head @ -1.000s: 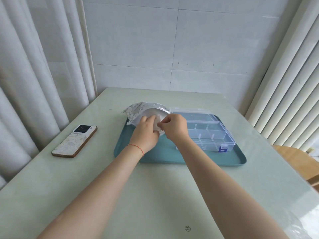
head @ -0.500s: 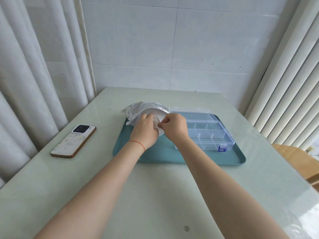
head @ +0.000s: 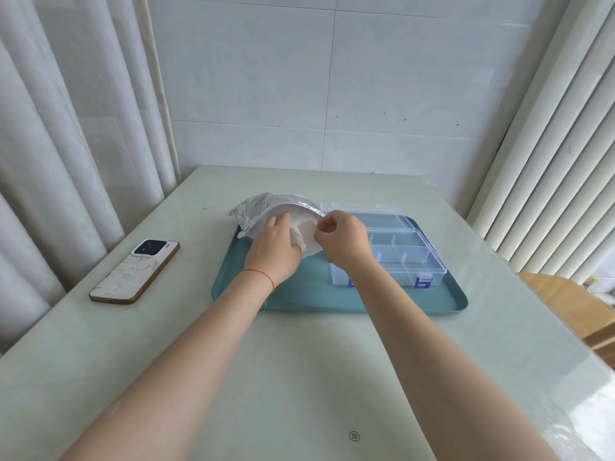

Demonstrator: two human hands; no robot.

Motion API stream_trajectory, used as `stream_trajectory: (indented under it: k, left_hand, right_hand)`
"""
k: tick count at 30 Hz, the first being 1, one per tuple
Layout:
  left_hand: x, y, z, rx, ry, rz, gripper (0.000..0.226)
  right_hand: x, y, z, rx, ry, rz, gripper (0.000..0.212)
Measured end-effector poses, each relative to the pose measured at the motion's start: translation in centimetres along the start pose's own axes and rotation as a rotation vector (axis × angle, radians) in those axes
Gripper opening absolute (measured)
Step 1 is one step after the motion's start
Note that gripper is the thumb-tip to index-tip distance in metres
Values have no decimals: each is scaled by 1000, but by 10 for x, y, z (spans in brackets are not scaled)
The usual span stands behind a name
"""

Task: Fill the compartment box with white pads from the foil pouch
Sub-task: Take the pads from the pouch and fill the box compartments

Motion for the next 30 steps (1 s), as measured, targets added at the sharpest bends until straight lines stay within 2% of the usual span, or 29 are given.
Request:
stream_trajectory:
  k: [3, 5, 8, 10, 15, 17, 19, 21, 23, 26, 30]
  left_hand:
    - [-9, -1, 9, 24, 108, 132, 53]
    - [-15, -11, 14, -72, 184, 351, 40]
    - [1, -23, 17, -279, 90, 848, 10]
    - [8, -23, 19, -303, 31, 980, 11]
    - [8, -32, 26, -353, 37, 1060, 13]
    - [6, -33, 29, -373, 21, 1066, 13]
    - [4, -33, 31, -374, 0, 1042, 16]
    - [5, -30, 33, -367, -32, 1026, 13]
    - [7, -28, 34, -360, -54, 988, 9]
    - [8, -29, 37, -353, -82, 920, 8]
    - [10, -32, 38, -362, -104, 905, 9]
  right_hand:
    - [-6, 0, 2, 38, -35, -136, 7]
    - [-6, 4, 4, 87, -86, -265, 7]
    - [-4, 4, 11, 111, -143, -369, 10]
    - [0, 2, 16, 112, -175, -375, 10]
    - [4, -3, 20, 89, -181, -294, 12]
    - [5, -8, 21, -19, -171, -177, 37]
    - [15, -21, 29, -213, -249, 0, 73]
    - [27, -31, 38, -365, -328, 188, 92]
    - [29, -35, 40, -412, -307, 375, 93]
    - [29, -36, 39, -411, -264, 586, 78]
    - [29, -35, 39, -386, -274, 532, 75]
Point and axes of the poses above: each hand's wrist, its own z-axis away from the middle knuckle, its own x-axis out of the palm, y = z × x, the point moved 9 cm from there along -z, towards the middle knuckle, and after that the axes turned 2 degrees about x, right-handed, at the moved point
